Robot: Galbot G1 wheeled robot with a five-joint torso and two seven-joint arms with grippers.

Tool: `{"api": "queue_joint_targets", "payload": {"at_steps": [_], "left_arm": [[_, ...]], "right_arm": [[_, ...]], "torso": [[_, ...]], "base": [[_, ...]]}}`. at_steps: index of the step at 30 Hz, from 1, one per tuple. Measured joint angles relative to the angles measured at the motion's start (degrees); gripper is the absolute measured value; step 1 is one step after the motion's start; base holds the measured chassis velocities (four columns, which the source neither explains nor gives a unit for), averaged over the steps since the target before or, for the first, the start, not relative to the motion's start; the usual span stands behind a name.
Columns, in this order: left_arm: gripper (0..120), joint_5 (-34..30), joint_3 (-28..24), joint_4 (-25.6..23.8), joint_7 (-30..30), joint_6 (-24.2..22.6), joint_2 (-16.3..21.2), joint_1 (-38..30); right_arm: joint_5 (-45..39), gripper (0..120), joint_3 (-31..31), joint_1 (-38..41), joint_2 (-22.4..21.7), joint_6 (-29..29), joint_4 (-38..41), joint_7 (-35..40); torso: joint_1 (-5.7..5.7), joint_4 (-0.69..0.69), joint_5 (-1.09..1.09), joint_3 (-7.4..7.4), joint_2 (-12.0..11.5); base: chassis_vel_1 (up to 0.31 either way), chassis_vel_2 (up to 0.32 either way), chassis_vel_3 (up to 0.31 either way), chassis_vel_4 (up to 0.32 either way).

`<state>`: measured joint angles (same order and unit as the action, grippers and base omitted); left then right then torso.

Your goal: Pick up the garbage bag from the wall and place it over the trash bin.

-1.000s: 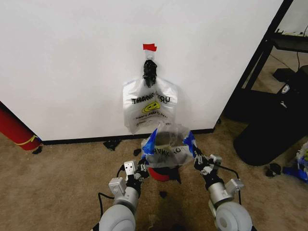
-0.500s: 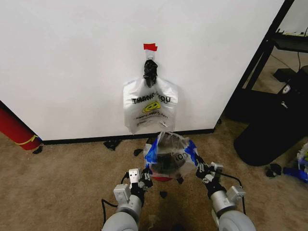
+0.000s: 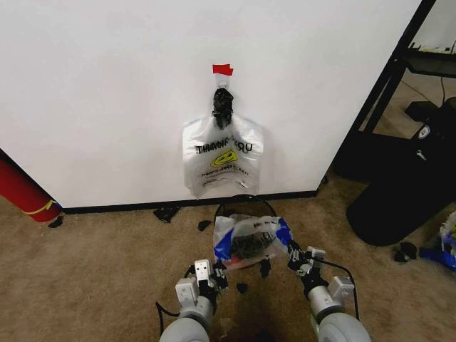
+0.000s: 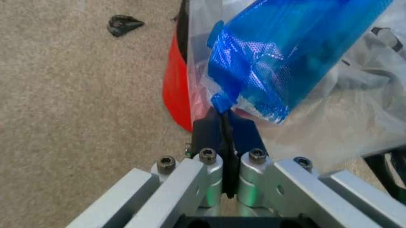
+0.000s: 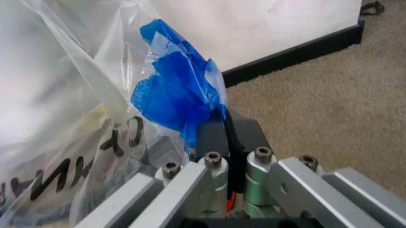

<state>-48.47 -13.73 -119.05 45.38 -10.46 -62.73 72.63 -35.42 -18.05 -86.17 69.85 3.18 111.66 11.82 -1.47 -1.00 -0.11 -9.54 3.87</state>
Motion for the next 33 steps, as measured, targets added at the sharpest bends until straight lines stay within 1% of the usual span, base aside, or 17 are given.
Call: {"api": "queue_joint_targets", "payload": {"at_steps": [4,11,13,18,25,33], "left_arm": [[0,0.2,-1.2,2.6,0.2,0.1,-1.9,-1.7],[0,1.2,-1.8,5.6,0.2,0.7,-3.2,-3.3],[0,1.9,-1.9,7.3,0.2,1.2,-3.9,-4.3],[0,2.8,-1.9,8.8,0.2,2.0,-4.7,-5.2],[0,3.8,-1.9,10.3,0.2,3.0,-5.1,-5.8],[0,4.2,-1.9,11.1,0.9,3.0,-5.4,-6.0]], "right_arm": [[-0.1,0,0.5,2.3,0.3,0.7,-2.4,0.5],[0.0,0,0.9,5.1,0.0,1.3,-5.7,1.1],[0.4,0,1.2,7.1,-0.3,1.2,-8.2,1.2],[2.1,0,1.4,9.4,-0.4,0.0,-11.4,0.9],[2.6,0,2.2,11.5,-0.3,-1.6,-13.8,-0.4],[4.0,0,3.4,14.8,0.5,-2.5,-17.2,-0.9]], "torso": [[0.00,0.00,0.00,0.00,0.0],[0.00,0.00,0.00,0.00,0.0],[0.00,0.00,0.01,0.00,0.0],[0.00,0.00,0.00,0.00,0.0],[0.00,-0.01,0.00,0.00,0.0],[0.00,0.00,0.00,0.00,0.0]], "base": [[0.000,0.000,0.000,0.000],[0.000,0.000,0.000,0.000],[0.000,0.000,0.000,0.000],[0.000,0.000,0.000,0.000],[0.000,0.000,0.000,0.000],[0.000,0.000,0.000,0.000]]}}
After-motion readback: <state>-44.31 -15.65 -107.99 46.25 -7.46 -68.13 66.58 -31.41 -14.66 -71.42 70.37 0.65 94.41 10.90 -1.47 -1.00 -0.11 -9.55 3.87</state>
